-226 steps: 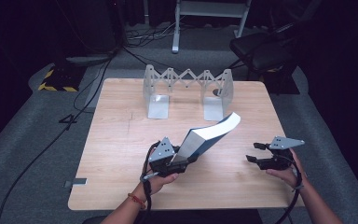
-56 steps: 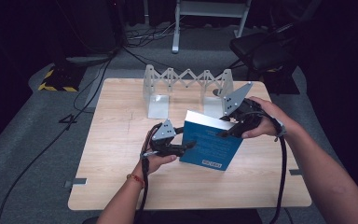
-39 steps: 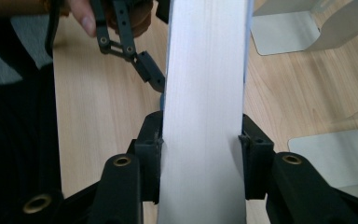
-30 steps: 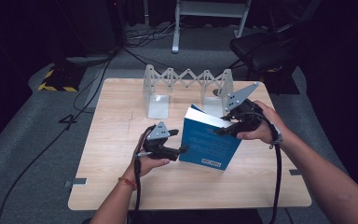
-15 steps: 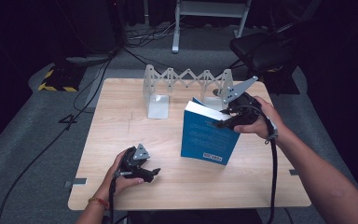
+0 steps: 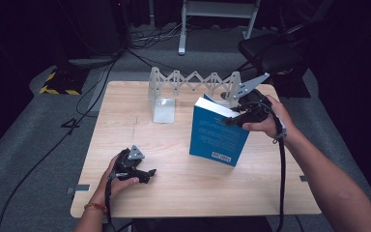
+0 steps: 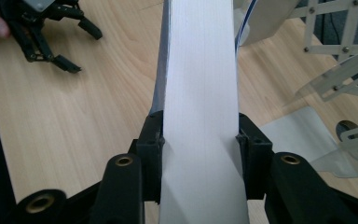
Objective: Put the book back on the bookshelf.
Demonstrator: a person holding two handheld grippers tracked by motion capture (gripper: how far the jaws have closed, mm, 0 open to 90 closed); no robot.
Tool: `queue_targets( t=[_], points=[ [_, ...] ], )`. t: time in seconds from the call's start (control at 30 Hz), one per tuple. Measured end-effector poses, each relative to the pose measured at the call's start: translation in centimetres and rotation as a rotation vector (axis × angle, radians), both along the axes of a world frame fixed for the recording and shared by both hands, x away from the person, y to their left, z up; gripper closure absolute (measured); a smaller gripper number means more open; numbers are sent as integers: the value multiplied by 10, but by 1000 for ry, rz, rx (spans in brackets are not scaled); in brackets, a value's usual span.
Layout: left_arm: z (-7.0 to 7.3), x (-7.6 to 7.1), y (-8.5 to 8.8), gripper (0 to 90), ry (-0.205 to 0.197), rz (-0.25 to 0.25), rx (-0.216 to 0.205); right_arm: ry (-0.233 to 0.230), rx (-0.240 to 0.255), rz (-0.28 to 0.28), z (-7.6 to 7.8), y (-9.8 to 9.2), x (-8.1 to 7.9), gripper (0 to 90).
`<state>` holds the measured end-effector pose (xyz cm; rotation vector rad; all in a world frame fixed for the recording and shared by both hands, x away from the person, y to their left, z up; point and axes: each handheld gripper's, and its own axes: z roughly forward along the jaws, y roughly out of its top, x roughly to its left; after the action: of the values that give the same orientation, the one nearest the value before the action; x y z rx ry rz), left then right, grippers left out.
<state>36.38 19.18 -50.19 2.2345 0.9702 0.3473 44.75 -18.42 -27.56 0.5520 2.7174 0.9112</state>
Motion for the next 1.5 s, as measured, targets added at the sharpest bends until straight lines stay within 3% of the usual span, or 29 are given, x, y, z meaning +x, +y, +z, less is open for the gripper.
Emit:
queue_targets(
  t=[0.33, 0.77, 0.87, 1.27, 1.5],
  points=[
    [-2, -3, -2, 131, -22, 45, -10, -44, -2, -102, 3, -12, 15, 609],
    [-3, -3, -3, 127, -17, 40, -16, -72, 15, -289, 15, -33, 46, 608],
    [-2, -3, -3, 128, -17, 15, -9, -91, 29, -323, 19, -38, 53, 608],
    [-2, -3, -4, 127, -20, 2, -10, -102, 15, -401, 25, -44, 69, 608],
    [-2, -3, -4, 129, -24, -1, -9, -104, 47, -454, 27, -37, 84, 607]
  ],
)
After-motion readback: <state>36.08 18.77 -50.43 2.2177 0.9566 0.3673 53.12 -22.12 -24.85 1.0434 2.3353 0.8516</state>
